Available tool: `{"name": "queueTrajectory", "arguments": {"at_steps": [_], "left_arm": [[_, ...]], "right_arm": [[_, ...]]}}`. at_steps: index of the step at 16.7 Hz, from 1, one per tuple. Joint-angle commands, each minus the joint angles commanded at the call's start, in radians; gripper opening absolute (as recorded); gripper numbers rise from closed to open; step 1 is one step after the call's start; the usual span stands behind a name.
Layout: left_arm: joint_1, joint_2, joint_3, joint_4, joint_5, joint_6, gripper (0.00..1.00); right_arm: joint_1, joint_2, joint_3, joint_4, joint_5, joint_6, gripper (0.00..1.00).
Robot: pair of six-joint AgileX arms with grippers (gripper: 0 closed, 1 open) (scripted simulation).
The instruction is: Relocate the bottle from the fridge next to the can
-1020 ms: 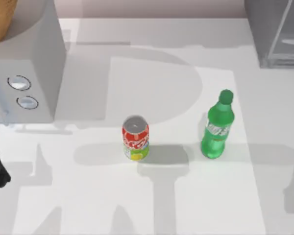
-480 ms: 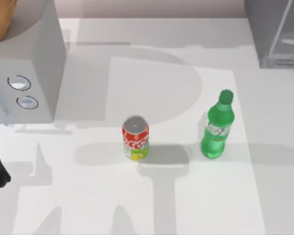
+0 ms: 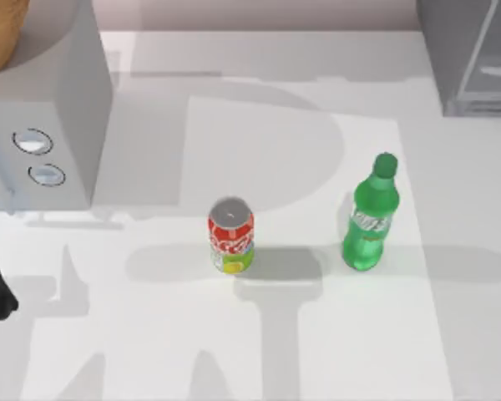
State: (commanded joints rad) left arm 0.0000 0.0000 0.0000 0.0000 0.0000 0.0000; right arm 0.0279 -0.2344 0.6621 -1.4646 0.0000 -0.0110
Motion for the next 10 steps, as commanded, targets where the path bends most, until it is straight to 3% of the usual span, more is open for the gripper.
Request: {"name": "queueTrajectory", "arguments": {"at_steps": [5,10], "left_arm": [[0.000,0.000,0.000,0.000,0.000,0.000,1.00],[0.000,0.000,0.000,0.000,0.000,0.000,1.00]], "right_arm": [[-0.140,0.143,0.055,0.002,-0.062,-0.143,1.00],[-0.454,0.489,0.173,-0.004,-0.218,-0.486,1.00]]}}
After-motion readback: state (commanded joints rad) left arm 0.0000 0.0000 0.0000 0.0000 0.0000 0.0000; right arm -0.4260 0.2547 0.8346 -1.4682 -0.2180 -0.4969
